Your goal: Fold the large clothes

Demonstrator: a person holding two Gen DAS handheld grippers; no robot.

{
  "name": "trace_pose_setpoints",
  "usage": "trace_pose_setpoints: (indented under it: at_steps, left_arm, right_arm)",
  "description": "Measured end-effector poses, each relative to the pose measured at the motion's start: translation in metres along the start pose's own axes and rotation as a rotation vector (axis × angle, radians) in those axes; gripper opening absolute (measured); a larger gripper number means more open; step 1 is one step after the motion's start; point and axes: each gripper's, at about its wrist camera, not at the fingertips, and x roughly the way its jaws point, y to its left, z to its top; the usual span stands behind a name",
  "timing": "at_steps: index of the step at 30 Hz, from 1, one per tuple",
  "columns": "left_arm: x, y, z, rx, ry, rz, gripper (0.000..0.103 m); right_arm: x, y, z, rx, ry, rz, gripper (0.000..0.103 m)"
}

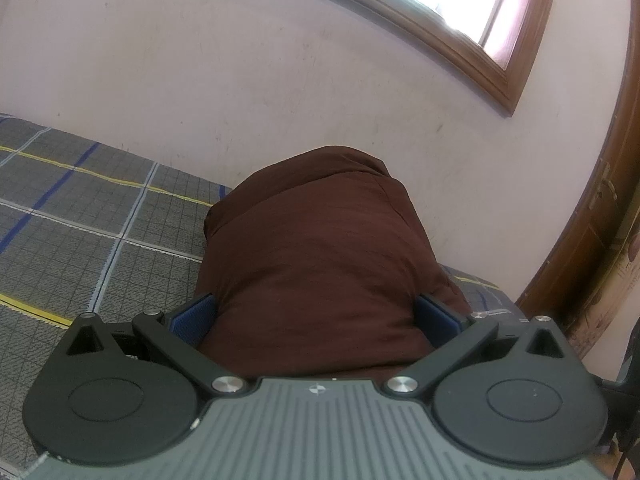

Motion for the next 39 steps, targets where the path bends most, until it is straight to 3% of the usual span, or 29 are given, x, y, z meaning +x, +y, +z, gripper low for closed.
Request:
trace_pose_setpoints:
  at_steps: [39]
  left_arm:
    - [-0.0064, -0.0023, 0.0010, 0.015, -0.022, 0.005, 0.103]
  right_arm:
    - [-0.0072, 0.0036, -0.0022, -0.015, -0.051, -0.014, 0.039]
